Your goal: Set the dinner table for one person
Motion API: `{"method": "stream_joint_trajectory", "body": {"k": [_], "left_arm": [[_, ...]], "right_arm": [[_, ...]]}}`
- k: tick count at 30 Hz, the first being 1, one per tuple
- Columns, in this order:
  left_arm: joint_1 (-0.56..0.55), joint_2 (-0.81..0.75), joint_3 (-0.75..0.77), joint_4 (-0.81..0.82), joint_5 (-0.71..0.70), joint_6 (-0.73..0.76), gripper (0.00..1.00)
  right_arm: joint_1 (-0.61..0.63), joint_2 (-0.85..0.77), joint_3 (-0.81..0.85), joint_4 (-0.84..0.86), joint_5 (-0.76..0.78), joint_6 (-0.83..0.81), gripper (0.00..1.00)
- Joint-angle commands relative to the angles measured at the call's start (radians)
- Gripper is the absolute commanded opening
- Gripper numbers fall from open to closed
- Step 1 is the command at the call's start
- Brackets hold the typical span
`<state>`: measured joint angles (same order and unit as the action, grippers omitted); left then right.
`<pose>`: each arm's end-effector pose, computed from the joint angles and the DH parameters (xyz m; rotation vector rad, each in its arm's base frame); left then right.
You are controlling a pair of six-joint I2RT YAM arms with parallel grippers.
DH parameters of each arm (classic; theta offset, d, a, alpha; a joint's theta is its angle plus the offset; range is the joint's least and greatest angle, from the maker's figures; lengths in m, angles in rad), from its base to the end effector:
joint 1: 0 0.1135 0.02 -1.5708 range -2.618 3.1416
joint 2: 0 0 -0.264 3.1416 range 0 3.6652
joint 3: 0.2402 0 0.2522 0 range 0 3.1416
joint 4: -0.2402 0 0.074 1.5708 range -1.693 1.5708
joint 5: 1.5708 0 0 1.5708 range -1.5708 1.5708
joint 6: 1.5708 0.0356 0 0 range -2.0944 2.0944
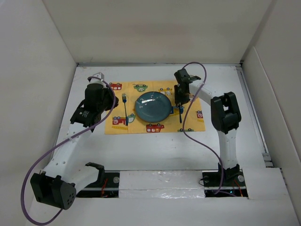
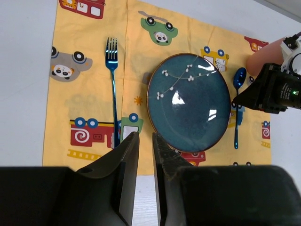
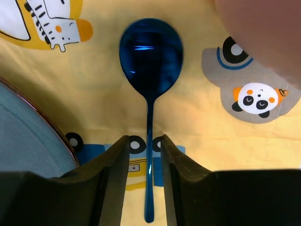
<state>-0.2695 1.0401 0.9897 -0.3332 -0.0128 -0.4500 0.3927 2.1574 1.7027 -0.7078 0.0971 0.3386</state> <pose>0.2273 -0.0623 0.3478 -0.1872 1.9739 -0.4591 0.4226 0.1713 0.1792 -0.0463 2.7249 0.0781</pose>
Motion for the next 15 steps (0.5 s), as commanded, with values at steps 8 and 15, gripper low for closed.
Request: {"method": "stream_joint_trajectory", "body": {"k": [8,15], "left_arm": [[-0.005,-0.032,0.073,-0.020,-0.039,0.039,0.20],[-0.005,-0.058,0.220,0.014,0.007,-0.035,0.35]], "right_arm": [[0.043,-0.318,-0.052,0.005,-0.077,0.005,0.65],[0.127,-0.691,-0.041,-0.022,-0.278,-0.093,0.75]]}}
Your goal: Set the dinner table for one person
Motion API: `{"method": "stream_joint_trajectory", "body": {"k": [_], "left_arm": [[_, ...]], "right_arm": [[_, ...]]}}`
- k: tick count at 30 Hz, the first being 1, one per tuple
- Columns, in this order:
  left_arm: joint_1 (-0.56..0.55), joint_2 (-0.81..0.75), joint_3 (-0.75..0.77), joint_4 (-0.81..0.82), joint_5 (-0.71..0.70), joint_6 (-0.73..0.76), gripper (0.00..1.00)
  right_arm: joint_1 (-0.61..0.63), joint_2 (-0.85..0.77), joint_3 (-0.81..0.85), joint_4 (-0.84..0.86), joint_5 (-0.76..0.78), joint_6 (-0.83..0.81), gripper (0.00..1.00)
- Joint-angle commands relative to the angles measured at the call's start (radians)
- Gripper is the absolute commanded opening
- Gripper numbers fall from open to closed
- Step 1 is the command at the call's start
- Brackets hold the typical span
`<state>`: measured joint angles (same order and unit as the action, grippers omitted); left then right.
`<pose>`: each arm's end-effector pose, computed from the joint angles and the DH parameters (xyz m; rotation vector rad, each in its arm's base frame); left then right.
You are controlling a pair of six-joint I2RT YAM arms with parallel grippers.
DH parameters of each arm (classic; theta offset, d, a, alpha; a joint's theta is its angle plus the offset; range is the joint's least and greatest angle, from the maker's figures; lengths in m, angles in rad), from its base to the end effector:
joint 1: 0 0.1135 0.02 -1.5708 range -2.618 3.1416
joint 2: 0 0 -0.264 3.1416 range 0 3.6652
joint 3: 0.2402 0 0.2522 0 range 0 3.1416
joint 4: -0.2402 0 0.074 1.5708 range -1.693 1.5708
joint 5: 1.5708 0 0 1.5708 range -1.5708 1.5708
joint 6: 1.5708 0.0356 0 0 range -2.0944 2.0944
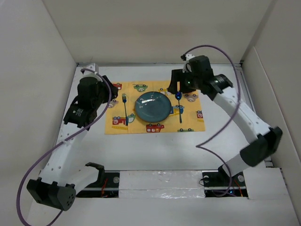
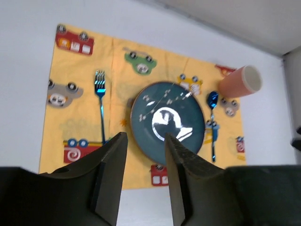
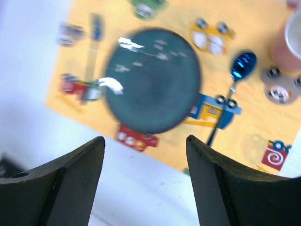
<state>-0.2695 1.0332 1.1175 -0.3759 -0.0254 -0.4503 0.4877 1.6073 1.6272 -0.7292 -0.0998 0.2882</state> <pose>0.2208 -0.0601 0.3892 -0.1883 1.8800 -0.4725 0.3132 0.1701 0.3709 -0.2852 2.3127 0.5127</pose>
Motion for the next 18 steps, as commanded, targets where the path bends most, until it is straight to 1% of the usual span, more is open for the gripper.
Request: {"method": "stream_joint_trajectory", "body": {"k": [1,2,4,5,6,7,8,9,10,11,12,14,16,17,18], "left_arm": [[-0.005,-0.076,0.152,0.066,0.013,-0.056,0.40],[-0.005,-0.076,0.153,0.066,0.013,-0.056,0.40],[-0.005,-0.104,0.221,0.058,-0.036,-0.057,0.44],[-0.005,-0.114,0.244,0.052,-0.060,-0.056,0.48],[-0.005,-0.140,0.286,0.043,-0.111,-0.053,0.50],[-0.005,-0.151,0.301,0.045,-0.132,-0.048,0.52],[-0.005,-0.166,0.312,0.048,-0.151,-0.033,0.56],[-0.005,-0.191,0.326,0.052,-0.180,-0.033,0.58],[-0.005,-0.202,0.323,0.055,-0.189,-0.030,0.59],[-0.005,-0.211,0.317,0.060,-0.194,-0.022,0.61],[-0.005,-0.222,0.292,0.051,-0.209,-0.021,0.62],[-0.005,-0.226,0.262,0.029,-0.212,-0.033,0.62],[-0.005,-0.237,0.197,0.015,-0.189,-0.057,0.65],[-0.005,-0.245,0.176,0.011,-0.182,-0.068,0.67],[-0.005,-0.254,0.154,0.005,-0.170,-0.073,0.71]], "right_arm": [[0.043,-0.232,0.046,-0.006,-0.030,-0.055,1.00],[0.043,-0.233,0.046,-0.006,-0.012,-0.055,1.00],[0.043,-0.270,0.101,-0.056,0.046,-0.067,1.00],[0.043,-0.324,0.105,-0.059,0.172,-0.061,1.00],[0.043,-0.363,0.097,-0.047,0.246,-0.048,1.00],[0.028,-0.409,0.068,0.015,0.299,-0.044,1.00],[-0.001,-0.508,0.001,0.054,0.377,-0.038,1.00],[-0.021,-0.558,-0.047,0.098,0.405,-0.032,1.00],[-0.043,-0.604,-0.099,0.188,0.425,-0.023,1.00],[-0.067,-0.644,-0.183,0.215,0.436,-0.008,1.00],[-0.099,-0.690,-0.211,0.230,0.443,0.003,1.00],[-0.100,-0.701,-0.251,0.218,0.480,0.038,1.00],[-0.130,-0.689,-0.306,0.191,0.447,0.060,1.00],[-0.130,-0.684,-0.316,0.183,0.395,0.072,1.00],[-0.139,-0.676,-0.329,0.179,0.378,0.075,1.00]]}}
